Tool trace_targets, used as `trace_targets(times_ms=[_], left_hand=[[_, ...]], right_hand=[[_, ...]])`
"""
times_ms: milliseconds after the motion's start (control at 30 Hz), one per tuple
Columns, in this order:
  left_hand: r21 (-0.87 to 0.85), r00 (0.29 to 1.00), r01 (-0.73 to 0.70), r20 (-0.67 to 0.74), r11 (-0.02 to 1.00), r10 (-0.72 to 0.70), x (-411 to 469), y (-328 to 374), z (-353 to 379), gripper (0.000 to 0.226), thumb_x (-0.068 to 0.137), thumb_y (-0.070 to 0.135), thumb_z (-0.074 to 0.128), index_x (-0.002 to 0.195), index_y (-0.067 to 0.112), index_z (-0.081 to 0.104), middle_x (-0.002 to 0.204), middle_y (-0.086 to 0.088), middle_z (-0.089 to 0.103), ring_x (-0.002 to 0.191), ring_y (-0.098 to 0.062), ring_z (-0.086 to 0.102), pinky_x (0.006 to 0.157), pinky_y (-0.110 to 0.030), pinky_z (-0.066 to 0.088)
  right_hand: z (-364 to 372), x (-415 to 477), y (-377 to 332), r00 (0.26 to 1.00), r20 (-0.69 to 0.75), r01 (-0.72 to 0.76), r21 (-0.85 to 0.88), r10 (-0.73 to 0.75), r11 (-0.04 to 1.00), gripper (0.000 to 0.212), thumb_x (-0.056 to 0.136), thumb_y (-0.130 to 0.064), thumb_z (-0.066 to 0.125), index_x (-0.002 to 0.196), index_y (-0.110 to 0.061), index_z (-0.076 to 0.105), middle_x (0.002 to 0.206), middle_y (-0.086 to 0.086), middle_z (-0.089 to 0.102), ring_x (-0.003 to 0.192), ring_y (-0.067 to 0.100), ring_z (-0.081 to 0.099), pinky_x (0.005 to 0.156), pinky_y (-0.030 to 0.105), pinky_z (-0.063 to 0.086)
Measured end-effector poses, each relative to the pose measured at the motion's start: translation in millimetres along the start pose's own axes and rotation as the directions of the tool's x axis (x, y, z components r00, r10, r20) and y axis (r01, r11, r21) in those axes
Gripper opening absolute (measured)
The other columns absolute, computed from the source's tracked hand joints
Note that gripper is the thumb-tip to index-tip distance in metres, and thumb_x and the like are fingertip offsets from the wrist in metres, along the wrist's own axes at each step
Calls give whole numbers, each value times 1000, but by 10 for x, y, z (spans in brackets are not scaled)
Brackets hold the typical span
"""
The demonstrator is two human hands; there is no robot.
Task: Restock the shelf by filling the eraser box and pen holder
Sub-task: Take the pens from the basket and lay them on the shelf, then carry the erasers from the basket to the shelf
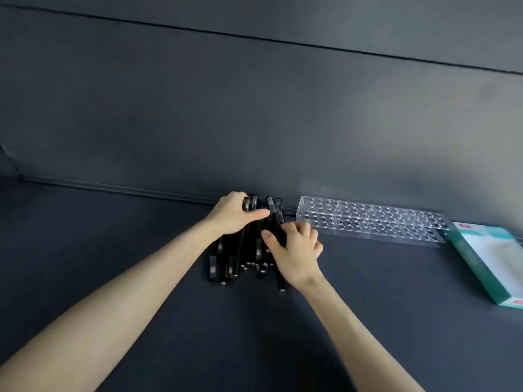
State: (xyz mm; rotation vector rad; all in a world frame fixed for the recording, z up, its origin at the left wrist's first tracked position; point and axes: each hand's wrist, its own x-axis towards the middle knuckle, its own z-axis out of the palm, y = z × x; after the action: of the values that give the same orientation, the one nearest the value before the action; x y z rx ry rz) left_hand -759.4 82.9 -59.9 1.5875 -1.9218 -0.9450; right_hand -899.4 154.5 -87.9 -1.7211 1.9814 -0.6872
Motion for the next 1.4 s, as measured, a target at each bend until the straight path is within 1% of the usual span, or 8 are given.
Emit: trace_targets(times_ms=[133, 200, 400, 600, 767, 900, 1067, 1400], left_hand=[[126, 988, -39, -143, 991, 57, -70, -30, 16, 46, 88, 39, 63, 122, 10, 53, 119, -9, 55, 110, -21, 51, 87, -25, 36], [149, 980, -18, -191, 989, 47, -158, -140, 38, 59, 90, 44, 57, 138, 11, 42, 139, -7, 44, 130, -23, 40, 107, -35, 31], [347, 995, 42, -97, 937, -8, -427, -413, 253, 74, 92, 61, 36, 152, 24, 12, 160, -3, 0, 147, -20, -5, 117, -41, -1], [320, 997, -74, 15, 945, 73, -387, -462, 211, 71, 95, 56, 32, 152, 23, 6, 160, 3, -7, 145, -10, -14, 116, -29, -4], [293, 995, -103, 30, 951, 99, -405, -438, 121, 68, 95, 52, 37, 152, 22, 14, 160, 3, -2, 146, -11, -9, 118, -32, 0], [238, 980, -109, -139, 965, 145, -530, -421, -36, 52, 95, 42, 48, 141, 17, 41, 152, 2, 31, 142, -16, 24, 115, -36, 23], [166, 947, -152, -256, 974, 191, -808, -374, -434, 27, 93, 28, 57, 116, 16, 62, 114, 5, 64, 108, -8, 58, 97, -33, 45], [168, 826, -209, -497, 963, 266, -1931, -929, -1829, 18, 90, 29, 59, 104, 21, 67, 91, 21, 65, 93, 10, 58, 81, -7, 44]], right_hand=[[24, -5, 84, 995, -85, 54, 22, -52, 998, 47, 92, -44, 50, 129, -16, 45, 131, 1, 38, 123, 21, 27, 100, 31, 18], [1, -16, 130, 993, -82, 86, 59, -81, 995, 55, 93, -43, 49, 138, -14, 36, 138, 2, 36, 126, 20, 26, 103, 29, 19], [23, -36, 173, 990, 29, 138, -47, -137, 989, 61, 96, -51, 31, 147, -18, 24, 153, -3, 21, 137, 19, 15, 111, 32, 14], [71, -61, 116, 990, 83, 133, -199, -118, 971, 64, 98, -49, 27, 149, -13, 10, 157, 2, 9, 140, 25, 9, 112, 37, 11], [96, -67, 22, 989, 111, 110, -111, -98, 988, 65, 98, -48, 30, 150, -14, 7, 157, 4, 8, 142, 25, 4, 113, 40, 6], [-5, -76, -48, 990, 3, 144, -25, -144, 989, 55, 96, -40, 41, 144, -15, 29, 152, 1, 25, 137, 25, 18, 110, 38, 16], [-180, -110, -361, 966, -61, 257, 120, -251, 959, 29, 94, -26, 51, 119, -12, 58, 120, 1, 55, 110, 20, 50, 90, 27, 39], [318, -705, -1822, 856, -150, 515, 158, -495, 843, 16, 93, -25, 53, 104, -18, 63, 101, -6, 64, 94, 10, 59, 86, 34, 49]])
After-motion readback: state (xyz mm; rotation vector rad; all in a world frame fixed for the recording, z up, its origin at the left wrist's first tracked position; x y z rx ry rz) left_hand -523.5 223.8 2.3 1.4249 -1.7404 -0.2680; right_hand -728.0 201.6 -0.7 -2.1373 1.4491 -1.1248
